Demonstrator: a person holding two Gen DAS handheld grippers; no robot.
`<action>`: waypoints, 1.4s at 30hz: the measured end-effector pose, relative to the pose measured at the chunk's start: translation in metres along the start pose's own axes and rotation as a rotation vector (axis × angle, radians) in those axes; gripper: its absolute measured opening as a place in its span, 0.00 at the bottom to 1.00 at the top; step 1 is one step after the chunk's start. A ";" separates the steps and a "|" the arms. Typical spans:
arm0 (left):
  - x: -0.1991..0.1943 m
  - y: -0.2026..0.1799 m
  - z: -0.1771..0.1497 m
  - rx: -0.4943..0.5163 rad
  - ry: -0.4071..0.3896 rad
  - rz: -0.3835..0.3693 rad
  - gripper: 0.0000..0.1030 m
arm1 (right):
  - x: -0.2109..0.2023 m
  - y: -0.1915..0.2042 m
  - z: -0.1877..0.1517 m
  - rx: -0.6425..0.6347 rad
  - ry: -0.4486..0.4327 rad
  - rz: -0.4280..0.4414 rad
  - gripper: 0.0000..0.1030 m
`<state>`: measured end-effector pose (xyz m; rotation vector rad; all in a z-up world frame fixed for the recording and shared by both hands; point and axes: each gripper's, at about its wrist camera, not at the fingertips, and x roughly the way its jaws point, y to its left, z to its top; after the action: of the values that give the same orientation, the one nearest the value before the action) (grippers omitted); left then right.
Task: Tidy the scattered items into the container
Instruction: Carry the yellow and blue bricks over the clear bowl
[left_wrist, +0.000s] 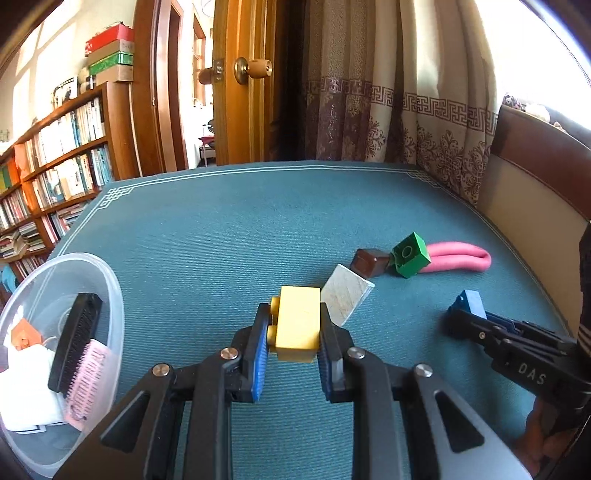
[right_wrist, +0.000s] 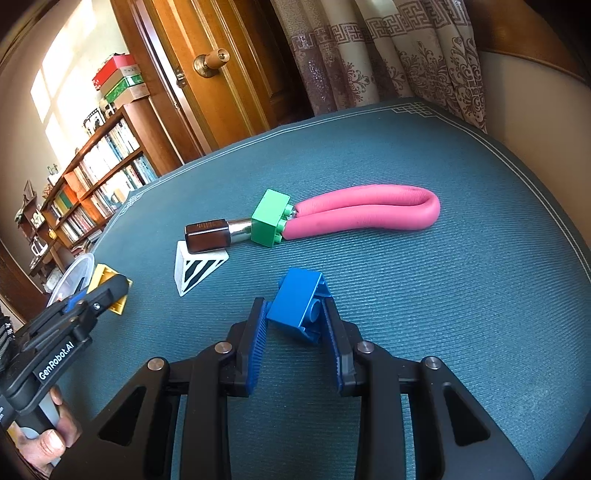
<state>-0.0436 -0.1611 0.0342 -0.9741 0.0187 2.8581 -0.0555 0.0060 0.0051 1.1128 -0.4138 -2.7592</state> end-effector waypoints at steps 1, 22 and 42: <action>-0.001 0.002 0.001 0.000 -0.005 0.010 0.25 | 0.000 0.001 0.000 -0.002 -0.001 -0.005 0.31; -0.042 0.058 0.016 -0.124 -0.145 0.199 0.25 | -0.019 0.072 0.006 -0.095 -0.058 0.044 0.31; -0.051 0.178 0.003 -0.411 -0.140 0.438 0.25 | 0.011 0.230 0.010 -0.334 -0.011 0.287 0.30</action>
<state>-0.0268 -0.3434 0.0626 -0.9221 -0.4367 3.4163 -0.0643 -0.2139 0.0744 0.8797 -0.0953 -2.4654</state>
